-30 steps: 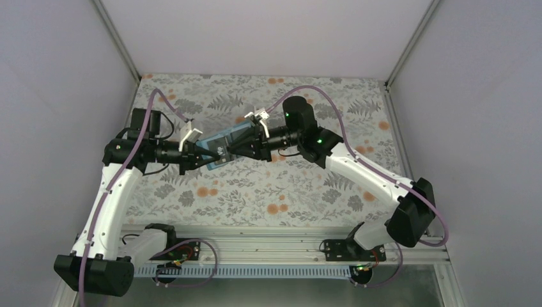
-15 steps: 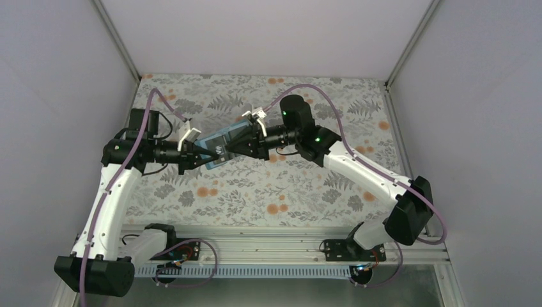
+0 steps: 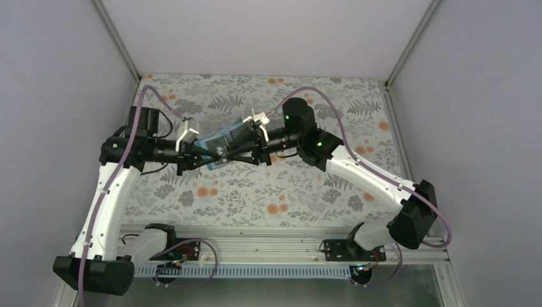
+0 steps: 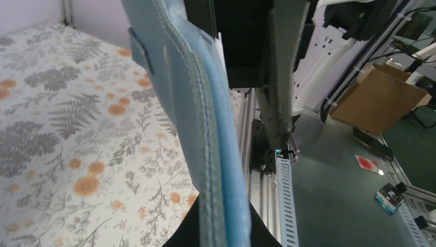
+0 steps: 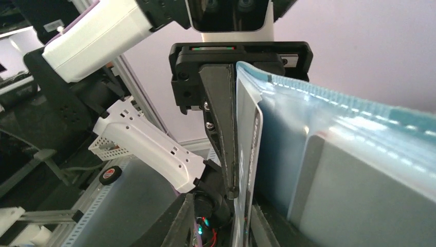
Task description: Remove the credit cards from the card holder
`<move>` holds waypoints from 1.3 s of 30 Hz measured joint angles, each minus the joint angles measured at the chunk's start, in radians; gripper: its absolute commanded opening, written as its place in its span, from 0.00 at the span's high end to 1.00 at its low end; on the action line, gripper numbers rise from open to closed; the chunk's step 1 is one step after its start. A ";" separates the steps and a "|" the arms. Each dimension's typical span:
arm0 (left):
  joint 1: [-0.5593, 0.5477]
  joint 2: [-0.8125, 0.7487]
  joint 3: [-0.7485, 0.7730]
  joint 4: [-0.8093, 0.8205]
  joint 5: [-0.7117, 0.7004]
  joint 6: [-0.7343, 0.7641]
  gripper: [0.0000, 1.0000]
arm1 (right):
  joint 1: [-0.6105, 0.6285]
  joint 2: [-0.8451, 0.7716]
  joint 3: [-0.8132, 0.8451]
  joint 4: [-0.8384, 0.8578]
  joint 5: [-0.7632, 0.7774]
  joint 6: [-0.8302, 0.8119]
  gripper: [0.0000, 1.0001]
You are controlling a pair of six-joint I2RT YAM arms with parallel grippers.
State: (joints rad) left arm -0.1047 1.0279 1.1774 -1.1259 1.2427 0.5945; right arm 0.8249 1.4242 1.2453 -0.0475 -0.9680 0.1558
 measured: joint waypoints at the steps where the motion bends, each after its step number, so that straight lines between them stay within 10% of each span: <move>1: 0.000 0.002 0.013 -0.011 0.012 0.010 0.98 | -0.002 -0.002 0.002 0.009 -0.011 0.002 0.76; 12: -0.005 0.003 0.031 -0.021 0.064 0.027 0.98 | -0.008 -0.062 -0.015 -0.011 -0.006 -0.007 0.94; 24: -0.004 0.002 0.029 -0.006 0.046 0.014 0.98 | -0.008 -0.048 0.001 -0.032 0.013 -0.003 0.82; 36: -0.002 0.002 0.028 0.001 0.032 -0.007 0.98 | -0.003 -0.019 0.041 -0.075 0.036 -0.010 0.96; 39: -0.002 0.002 0.028 0.010 0.032 -0.013 0.84 | -0.003 -0.019 0.043 -0.078 0.043 -0.010 0.96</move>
State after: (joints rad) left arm -0.1066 1.0294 1.2053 -1.1160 1.2751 0.5812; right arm 0.8223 1.4052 1.2888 -0.1257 -0.9249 0.1455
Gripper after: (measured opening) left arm 0.060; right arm 0.045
